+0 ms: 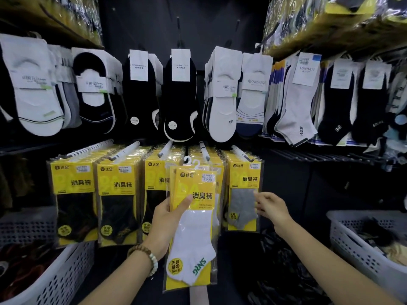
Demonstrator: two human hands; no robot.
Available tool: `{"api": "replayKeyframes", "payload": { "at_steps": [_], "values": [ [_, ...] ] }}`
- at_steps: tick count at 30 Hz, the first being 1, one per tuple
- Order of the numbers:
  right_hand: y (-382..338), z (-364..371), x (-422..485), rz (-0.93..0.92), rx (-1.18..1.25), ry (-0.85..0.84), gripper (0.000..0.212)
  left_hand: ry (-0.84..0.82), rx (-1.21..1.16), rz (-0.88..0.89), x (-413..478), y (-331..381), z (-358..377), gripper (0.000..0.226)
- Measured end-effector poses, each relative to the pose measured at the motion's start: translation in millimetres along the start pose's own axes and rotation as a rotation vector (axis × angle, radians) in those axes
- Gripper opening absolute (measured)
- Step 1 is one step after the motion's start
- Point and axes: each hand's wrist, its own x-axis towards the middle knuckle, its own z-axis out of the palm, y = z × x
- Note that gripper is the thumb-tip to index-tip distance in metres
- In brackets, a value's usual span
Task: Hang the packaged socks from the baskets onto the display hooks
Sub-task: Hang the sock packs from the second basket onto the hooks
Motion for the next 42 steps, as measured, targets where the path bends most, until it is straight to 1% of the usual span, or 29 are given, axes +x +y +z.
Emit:
{"api": "replayKeyframes", "payload": {
  "at_steps": [2, 4, 6, 8, 12, 14, 17, 19, 21, 23, 25, 27, 31, 34, 38, 42],
  "values": [
    [-14.6, 7.5, -25.3, -0.06, 0.042, -0.165, 0.023, 0.012, -0.012, -0.023, -4.0, -0.8, 7.0, 0.04],
    [-26.6, 16.5, -47.3, -0.092, 0.085, -0.28, 0.024, 0.024, -0.028, -0.042, -8.0, -1.3, 15.6, 0.04],
    [-34.9, 24.9, -64.7, -0.123, 0.08, -0.348, 0.025, 0.03, -0.028, -0.035, -12.7, -1.2, 23.3, 0.033],
    [-37.4, 31.5, -76.5, -0.15, 0.115, -0.369, 0.025, 0.033, -0.02, -0.022, -17.0, -0.5, 28.5, 0.03],
    [-35.0, 35.4, -84.5, -0.161, 0.207, -0.298, 0.02, 0.006, 0.003, -0.001, -23.6, 3.0, 29.6, 0.043],
    [-31.5, 33.6, -84.3, -0.163, 0.214, -0.289, 0.017, -0.013, 0.02, 0.006, -24.0, 4.1, 26.7, 0.044],
    [-24.0, 27.5, -78.9, -0.148, 0.259, -0.277, 0.014, -0.03, 0.049, 0.007, -22.1, 6.9, 22.3, 0.029],
    [-18.6, 20.2, -70.2, -0.105, 0.292, -0.246, 0.012, 0.001, 0.079, 0.018, -19.2, 8.2, 20.1, 0.018],
    [-14.1, 9.2, -57.2, -0.059, 0.324, -0.169, 0.01, 0.035, 0.087, 0.03, -15.0, 8.8, 17.3, 0.012],
    [-11.0, -3.3, -41.9, -0.05, 0.33, -0.054, 0.01, 0.065, 0.093, 0.042, -10.2, 8.2, 13.2, 0.009],
    [-12.9, -16.2, -27.6, -0.082, 0.274, 0.079, 0.01, 0.096, 0.09, 0.062, -5.3, 7.6, 9.5, 0.008],
    [-19.4, -25.3, -16.8, -0.152, 0.223, 0.147, 0.01, 0.116, 0.084, 0.08, -0.2, 6.1, 6.9, 0.008],
    [-31.1, -26.4, 0.1, -0.238, 0.169, 0.147, 0.007, 0.123, 0.091, 0.118, 7.3, 2.0, 5.8, 0.01],
    [-35.4, -16.5, 10.4, -0.275, 0.11, 0.062, 0.006, 0.133, 0.092, 0.133, 11.4, -1.3, 6.1, 0.012],
    [-30.9, 0.4, 23.2, -0.235, 0.147, 0.002, 0.008, 0.144, 0.066, 0.118, 14.5, -4.2, 4.7, 0.015],
    [-20.6, 15.3, 37.0, -0.18, 0.17, 0.042, 0.01, 0.134, 0.058, 0.114, 17.5, -8.2, 3.9, 0.014]
  ]
}}
